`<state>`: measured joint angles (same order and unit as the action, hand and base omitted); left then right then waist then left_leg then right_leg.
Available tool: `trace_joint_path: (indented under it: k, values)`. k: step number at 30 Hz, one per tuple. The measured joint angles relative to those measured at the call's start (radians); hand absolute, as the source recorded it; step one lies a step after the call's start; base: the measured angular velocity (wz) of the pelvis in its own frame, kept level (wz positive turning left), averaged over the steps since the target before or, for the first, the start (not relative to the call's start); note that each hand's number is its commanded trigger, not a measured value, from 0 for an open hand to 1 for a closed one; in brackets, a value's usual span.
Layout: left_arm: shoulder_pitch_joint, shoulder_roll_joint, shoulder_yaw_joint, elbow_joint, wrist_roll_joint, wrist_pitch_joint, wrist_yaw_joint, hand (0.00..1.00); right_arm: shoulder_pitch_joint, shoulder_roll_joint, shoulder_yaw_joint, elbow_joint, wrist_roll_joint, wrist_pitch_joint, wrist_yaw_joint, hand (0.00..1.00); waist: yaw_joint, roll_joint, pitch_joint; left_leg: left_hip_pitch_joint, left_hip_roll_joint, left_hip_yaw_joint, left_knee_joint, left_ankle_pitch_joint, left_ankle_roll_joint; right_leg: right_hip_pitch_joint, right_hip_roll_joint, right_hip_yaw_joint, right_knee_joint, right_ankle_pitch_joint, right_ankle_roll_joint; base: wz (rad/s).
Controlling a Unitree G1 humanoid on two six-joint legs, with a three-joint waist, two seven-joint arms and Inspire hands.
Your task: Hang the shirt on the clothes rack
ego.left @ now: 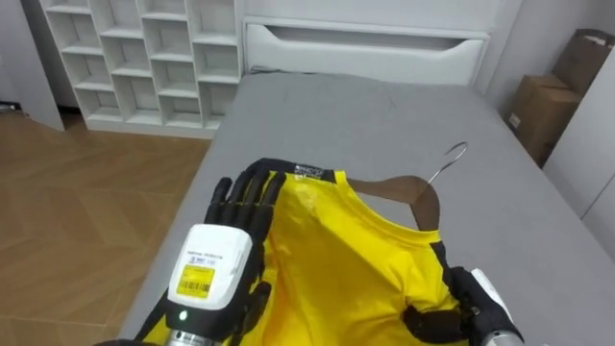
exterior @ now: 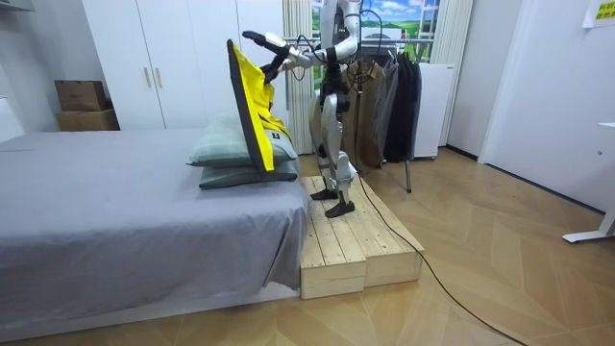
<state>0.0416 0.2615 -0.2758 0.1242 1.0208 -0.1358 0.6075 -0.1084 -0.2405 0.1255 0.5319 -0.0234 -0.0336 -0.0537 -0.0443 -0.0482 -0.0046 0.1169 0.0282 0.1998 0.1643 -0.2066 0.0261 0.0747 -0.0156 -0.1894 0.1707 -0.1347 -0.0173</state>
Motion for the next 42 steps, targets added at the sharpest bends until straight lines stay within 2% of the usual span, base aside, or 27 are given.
trace_joint_path:
  k: [4, 9, 16, 22, 26, 30, 33, 37, 39, 42]
  values:
    - [0.001, 0.0, 0.04, 0.0, -0.052, 0.002, 0.0, 0.0, 0.002, 0.0, -0.003, 0.0, 0.02, 0.0, 0.0, 1.0, -0.003, -0.001, 0.0006, 0.007, 0.0, -0.008, -0.001, 0.0, 0.0, 0.01, -0.001, -0.007, -0.002, 0.0, 0.0, 0.07]
    - [0.012, -0.005, 0.06, 0.011, -0.167, 0.003, 0.001, 0.0, 0.012, 0.0, -0.033, 0.0, 0.019, 0.001, -0.003, 1.0, 0.013, -0.002, 0.002, 0.013, -0.002, -0.008, -0.011, 0.0, 0.0, 0.012, 0.001, -0.008, -0.002, 0.0, 0.0, 0.0]
    - [0.036, -0.025, 0.131, 0.113, -0.237, 0.007, 0.004, 0.0, 0.058, 0.0, -0.045, 0.005, 0.018, 0.002, -0.031, 1.0, 0.025, 0.003, 0.0055, 0.012, -0.001, -0.007, -0.014, 0.0, 0.0, 0.01, 0.002, -0.003, -0.004, 0.0, 0.001, 0.0]
    - [0.046, -0.052, 0.194, 0.113, -0.251, 0.005, 0.009, 0.0, 0.061, 0.002, -0.078, 0.004, 0.018, 0.002, -0.028, 1.0, 0.026, 0.003, 0.0055, 0.011, -0.002, -0.012, -0.018, 0.0, 0.0, 0.01, 0.002, -0.009, -0.004, -0.001, 0.001, 0.01]
    - [0.075, -0.052, 0.198, 0.12, -0.346, 0.004, 0.015, 0.0, 0.062, 0.002, -0.095, 0.002, 0.016, 0.002, -0.026, 1.0, 0.025, 0.003, 0.0051, 0.01, -0.003, -0.012, -0.017, 0.0, 0.0, 0.009, 0.001, -0.014, -0.004, -0.001, 0.001, 0.0]
    - [0.084, -0.054, 0.198, 0.215, -0.421, 0.005, 0.015, 0.0, 0.081, 0.002, -0.102, 0.002, 0.017, 0.002, -0.04, 1.0, 0.027, 0.006, 0.0035, 0.013, -0.003, -0.012, -0.015, 0.0, 0.0, 0.012, 0.0, -0.015, -0.003, -0.001, 0.001, 0.0]
    - [0.091, -0.055, 0.198, 0.288, -0.431, 0.022, 0.01, 0.0, 0.103, 0.006, -0.104, 0.002, 0.003, 0.003, -0.052, 1.0, 0.028, 0.008, 0.002, 0.013, -0.004, -0.012, -0.014, 0.0, 0.0, 0.012, -0.001, -0.014, -0.002, -0.001, 0.001, 0.0]
    - [0.096, -0.067, 0.198, 0.309, -0.431, 0.028, 0.005, 0.0, 0.119, 0.017, -0.104, 0.002, -0.048, 0.004, -0.06, 1.0, 0.034, 0.011, 0.0007, 0.014, -0.004, -0.011, -0.014, 0.0, 0.0, 0.012, 0.0, -0.011, 0.0, -0.001, 0.001, -0.01]
    - [0.108, -0.078, 0.196, 0.309, -0.43, 0.028, 0.004, 0.0, 0.122, 0.019, -0.104, 0.002, -0.072, 0.004, -0.06, 1.0, 0.041, 0.019, -0.0034, 0.017, -0.003, -0.007, -0.014, 0.0, 0.0, 0.012, 0.0, -0.007, 0.0, -0.001, 0.001, -0.06]
    - [0.125, -0.087, 0.195, 0.309, -0.433, 0.028, 0.003, 0.0, 0.13, 0.019, -0.104, 0.002, -0.087, 0.004, -0.065, 1.0, 0.05, 0.02, -0.0037, 0.017, -0.002, -0.005, -0.015, 0.0, 0.0, 0.012, 0.002, -0.006, 0.001, -0.001, 0.001, -0.01]
